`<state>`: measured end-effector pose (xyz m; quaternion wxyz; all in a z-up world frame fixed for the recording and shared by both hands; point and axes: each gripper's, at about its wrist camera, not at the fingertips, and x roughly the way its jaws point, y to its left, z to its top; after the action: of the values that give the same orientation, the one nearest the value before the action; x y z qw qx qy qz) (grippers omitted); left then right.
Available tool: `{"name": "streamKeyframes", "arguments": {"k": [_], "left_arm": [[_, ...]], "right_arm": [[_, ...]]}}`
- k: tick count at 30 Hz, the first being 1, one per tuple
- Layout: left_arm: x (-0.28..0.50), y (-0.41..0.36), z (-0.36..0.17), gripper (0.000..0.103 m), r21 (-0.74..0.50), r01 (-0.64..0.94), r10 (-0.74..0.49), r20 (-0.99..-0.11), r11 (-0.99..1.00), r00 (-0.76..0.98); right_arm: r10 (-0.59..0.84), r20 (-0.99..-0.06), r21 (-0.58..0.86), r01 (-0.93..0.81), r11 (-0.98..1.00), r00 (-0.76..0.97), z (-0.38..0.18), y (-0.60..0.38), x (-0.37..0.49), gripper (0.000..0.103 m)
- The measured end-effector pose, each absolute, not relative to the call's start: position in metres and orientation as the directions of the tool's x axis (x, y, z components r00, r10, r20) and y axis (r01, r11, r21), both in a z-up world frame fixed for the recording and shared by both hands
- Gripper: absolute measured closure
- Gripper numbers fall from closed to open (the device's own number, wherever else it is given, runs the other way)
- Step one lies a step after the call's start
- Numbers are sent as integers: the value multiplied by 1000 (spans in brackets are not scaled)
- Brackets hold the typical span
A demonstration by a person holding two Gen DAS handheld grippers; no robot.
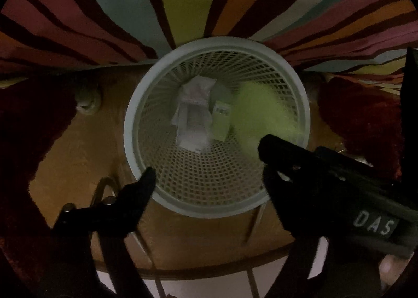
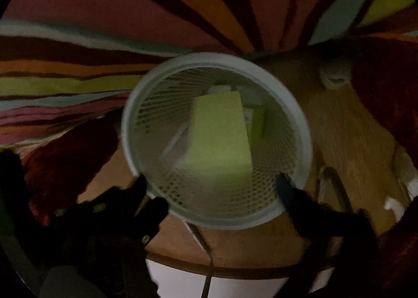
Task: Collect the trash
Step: 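Carry cosmetic box and green box over the wastebasket and open both tools, then move both tools back up toward the items on the bed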
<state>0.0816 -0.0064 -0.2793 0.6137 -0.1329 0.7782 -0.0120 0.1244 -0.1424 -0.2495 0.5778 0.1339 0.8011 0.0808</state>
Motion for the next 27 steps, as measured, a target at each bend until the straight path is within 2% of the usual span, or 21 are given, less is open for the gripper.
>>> {"name": "streamKeyframes", "arguments": {"k": [27], "left_arm": [[81,2,-269,20,-173,-227,-215,-961,958,-175]], "right_arm": [[304,-930,281,133,950,-207,-233,-156,122,8]]}}
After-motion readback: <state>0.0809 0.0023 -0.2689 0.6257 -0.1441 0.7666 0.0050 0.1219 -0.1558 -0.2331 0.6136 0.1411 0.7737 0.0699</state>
